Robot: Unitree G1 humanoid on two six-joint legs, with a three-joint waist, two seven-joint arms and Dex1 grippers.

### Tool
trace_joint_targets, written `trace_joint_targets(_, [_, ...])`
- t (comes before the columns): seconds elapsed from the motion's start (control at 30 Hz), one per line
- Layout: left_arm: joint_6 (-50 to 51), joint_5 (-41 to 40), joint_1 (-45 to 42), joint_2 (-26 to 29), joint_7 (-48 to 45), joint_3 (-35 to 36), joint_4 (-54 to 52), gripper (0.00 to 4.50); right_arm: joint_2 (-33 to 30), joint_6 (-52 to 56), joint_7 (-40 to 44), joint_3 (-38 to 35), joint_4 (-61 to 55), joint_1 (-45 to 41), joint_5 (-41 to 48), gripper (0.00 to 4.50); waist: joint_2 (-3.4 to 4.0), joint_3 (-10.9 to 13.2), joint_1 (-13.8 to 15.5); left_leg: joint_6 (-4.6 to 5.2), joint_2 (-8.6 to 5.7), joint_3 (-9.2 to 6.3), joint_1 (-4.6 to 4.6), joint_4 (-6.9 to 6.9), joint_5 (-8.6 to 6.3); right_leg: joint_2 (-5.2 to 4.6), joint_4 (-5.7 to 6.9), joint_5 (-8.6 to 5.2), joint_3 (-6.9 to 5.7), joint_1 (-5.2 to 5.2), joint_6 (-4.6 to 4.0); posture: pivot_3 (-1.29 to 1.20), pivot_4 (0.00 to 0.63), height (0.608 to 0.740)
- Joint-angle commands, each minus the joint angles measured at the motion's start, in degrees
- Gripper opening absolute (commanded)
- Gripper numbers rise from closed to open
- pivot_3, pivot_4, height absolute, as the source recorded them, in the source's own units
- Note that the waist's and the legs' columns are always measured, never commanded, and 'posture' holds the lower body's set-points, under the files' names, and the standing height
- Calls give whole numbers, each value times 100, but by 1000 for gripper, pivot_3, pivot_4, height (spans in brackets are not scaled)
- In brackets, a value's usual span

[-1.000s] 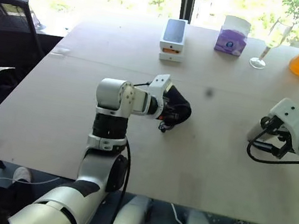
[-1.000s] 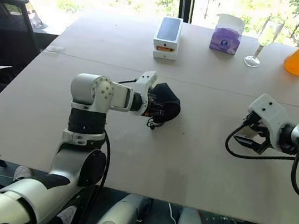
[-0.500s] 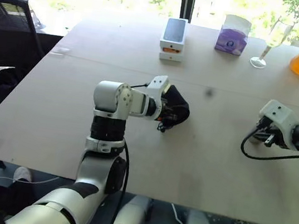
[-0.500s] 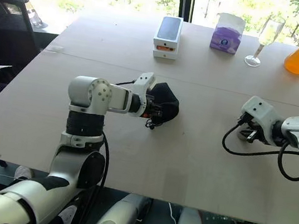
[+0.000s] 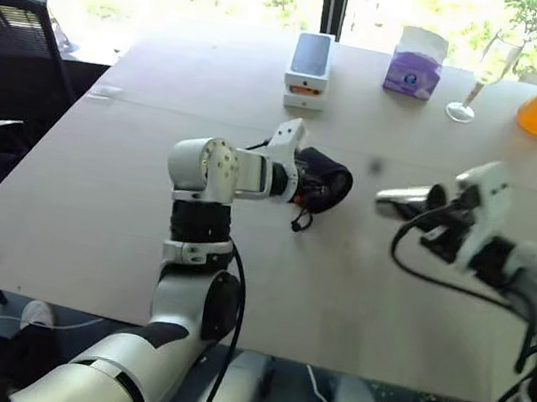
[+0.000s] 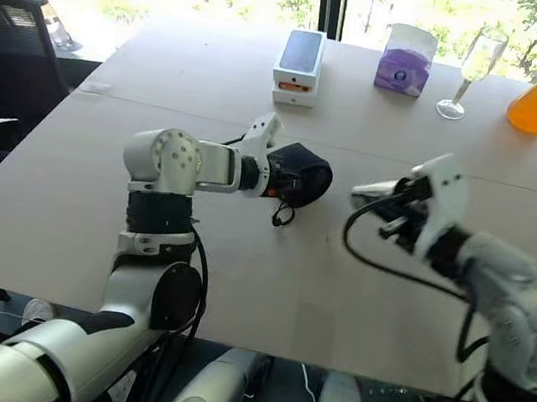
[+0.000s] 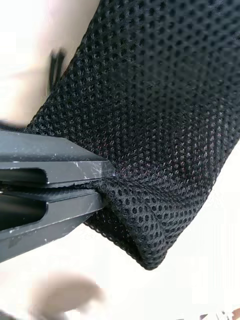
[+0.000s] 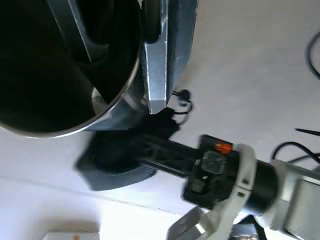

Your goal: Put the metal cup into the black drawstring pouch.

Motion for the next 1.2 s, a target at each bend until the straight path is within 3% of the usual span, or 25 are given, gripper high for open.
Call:
trace_joint_targets(0.03, [136, -196, -272, 10, -52, 7, -21, 0, 524, -491, -511, -35, -92, 28, 36, 40, 1, 1, 2, 0, -2, 1, 0, 3, 0, -1, 2, 1, 2, 0, 1, 0, 150, 740])
trace_joint_targets(0.37, [178, -622, -395, 177, -84, -280, 100, 0, 1374, -1571, -830, 275, 851, 76, 117, 40, 6, -4, -154, 0, -4, 3, 21, -11, 1, 4, 13, 4, 15, -2, 5, 0, 150, 740])
trace_joint_targets(0.8, [178, -1188, -361, 307, -29, -341, -17, 0, 621, -2705, -366, 1657, 1645, 294, -833, 40, 8, -5, -268, -1, 1, 19, 35, -26, 1, 12, 12, 4, 41, -7, 5, 0, 150, 740])
trace_joint_targets(1.2, [178, -1984, -553, 244, 571, 254, 526, 0, 1482, -4244, -296, 1326, 2643, -43, -683, 40, 9, -5, -284, -1, 4, 24, 39, -31, 1, 16, 10, 4, 50, -9, 5, 0, 150, 740])
